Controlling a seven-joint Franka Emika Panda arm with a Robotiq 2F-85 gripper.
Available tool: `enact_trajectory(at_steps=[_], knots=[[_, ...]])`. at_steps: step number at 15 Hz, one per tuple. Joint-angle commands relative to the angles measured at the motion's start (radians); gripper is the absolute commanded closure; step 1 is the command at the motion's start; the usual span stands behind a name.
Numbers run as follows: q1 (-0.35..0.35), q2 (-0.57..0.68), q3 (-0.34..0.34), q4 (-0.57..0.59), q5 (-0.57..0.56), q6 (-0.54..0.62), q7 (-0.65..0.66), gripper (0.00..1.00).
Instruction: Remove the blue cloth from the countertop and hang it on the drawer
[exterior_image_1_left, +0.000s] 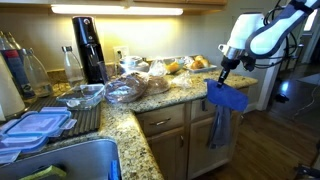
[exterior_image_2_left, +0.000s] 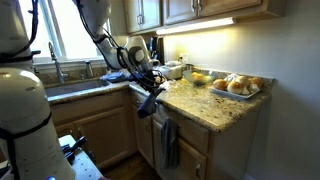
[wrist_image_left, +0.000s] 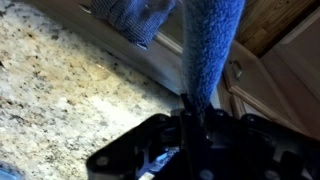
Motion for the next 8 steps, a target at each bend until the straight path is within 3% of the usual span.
enact_trajectory(at_steps=[1, 4, 8], knots=[[0.013, -0.001, -0.013, 0.0, 0.006, -0.002, -0.006, 0.9], [0.018, -0.013, -0.017, -0.01, -0.022, -0.003, 0.021, 0.93], [0.037, -0.08, 0.015, -0.102, 0.03, 0.063, 0.007, 0.93]])
